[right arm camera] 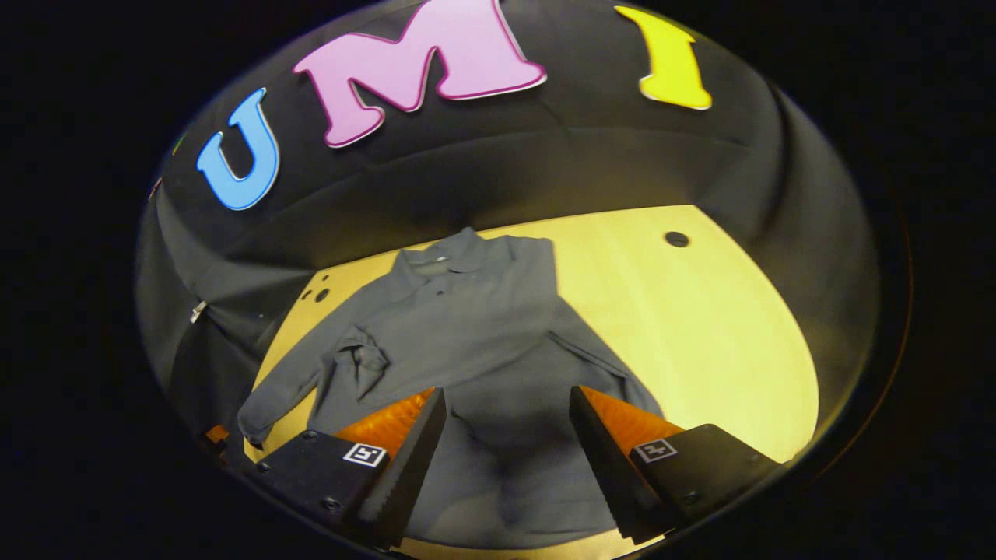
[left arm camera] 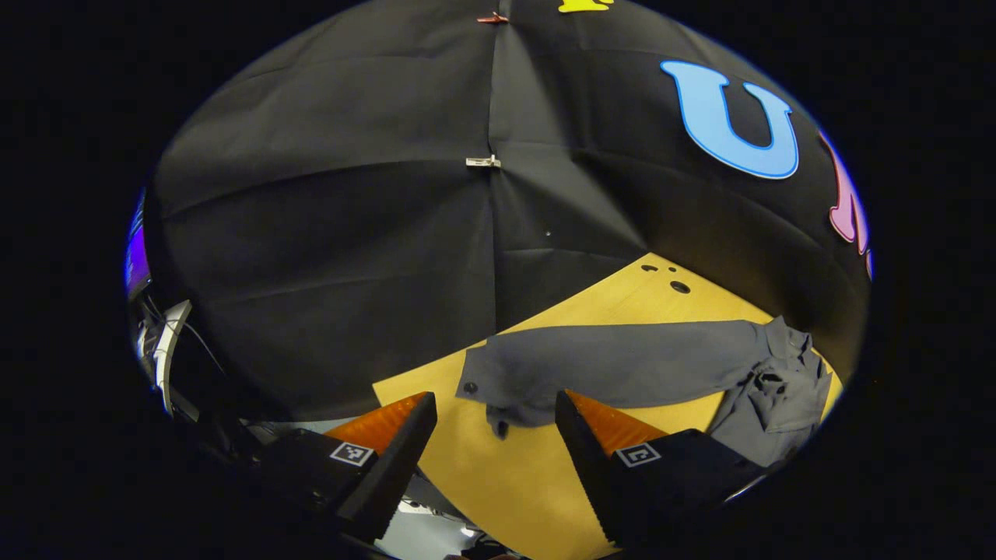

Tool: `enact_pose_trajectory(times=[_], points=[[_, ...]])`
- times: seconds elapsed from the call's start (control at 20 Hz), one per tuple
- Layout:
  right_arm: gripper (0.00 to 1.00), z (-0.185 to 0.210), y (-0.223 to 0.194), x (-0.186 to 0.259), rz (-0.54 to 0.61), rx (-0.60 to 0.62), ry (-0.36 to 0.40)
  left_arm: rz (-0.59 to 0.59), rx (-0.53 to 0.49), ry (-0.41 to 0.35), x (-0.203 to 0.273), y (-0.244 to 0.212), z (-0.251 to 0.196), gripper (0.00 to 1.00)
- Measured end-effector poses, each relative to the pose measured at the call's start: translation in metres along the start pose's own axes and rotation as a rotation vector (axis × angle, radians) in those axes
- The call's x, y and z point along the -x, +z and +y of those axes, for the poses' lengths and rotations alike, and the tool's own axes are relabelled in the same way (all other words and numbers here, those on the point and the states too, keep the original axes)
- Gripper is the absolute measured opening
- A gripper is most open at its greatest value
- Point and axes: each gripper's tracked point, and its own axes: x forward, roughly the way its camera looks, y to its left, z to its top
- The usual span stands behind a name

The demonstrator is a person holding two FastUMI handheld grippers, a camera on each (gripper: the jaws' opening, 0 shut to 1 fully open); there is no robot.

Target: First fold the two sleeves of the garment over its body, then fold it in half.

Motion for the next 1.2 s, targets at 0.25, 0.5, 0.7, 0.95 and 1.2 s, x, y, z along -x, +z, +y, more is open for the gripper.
enact_pose_trajectory(times=[0.25,0.5,0.7,0.95,1.2], points=[[0.99,-0.024,-0.021,0.045,-0.009,-0.058,-0.112,0.050,-0.040,-0.059,-0.065,-0.001,0.004,0.97],[0.99,-0.013,-0.029,0.076,-0.032,-0.031,-0.122,0.130,-0.054,-0.089,-0.110,-0.017,-0.008,0.97],[0.99,0.000,-0.034,0.094,-0.037,-0.002,-0.128,0.195,-0.013,-0.075,-0.123,-0.035,-0.017,0.97],[0.99,0.010,-0.039,0.106,-0.051,-0.008,-0.123,0.182,-0.163,-0.134,-0.123,-0.042,-0.034,0.89],[0.99,0.010,-0.047,0.109,-0.056,0.007,-0.112,0.175,-0.260,-0.245,-0.119,-0.040,-0.052,0.46]])
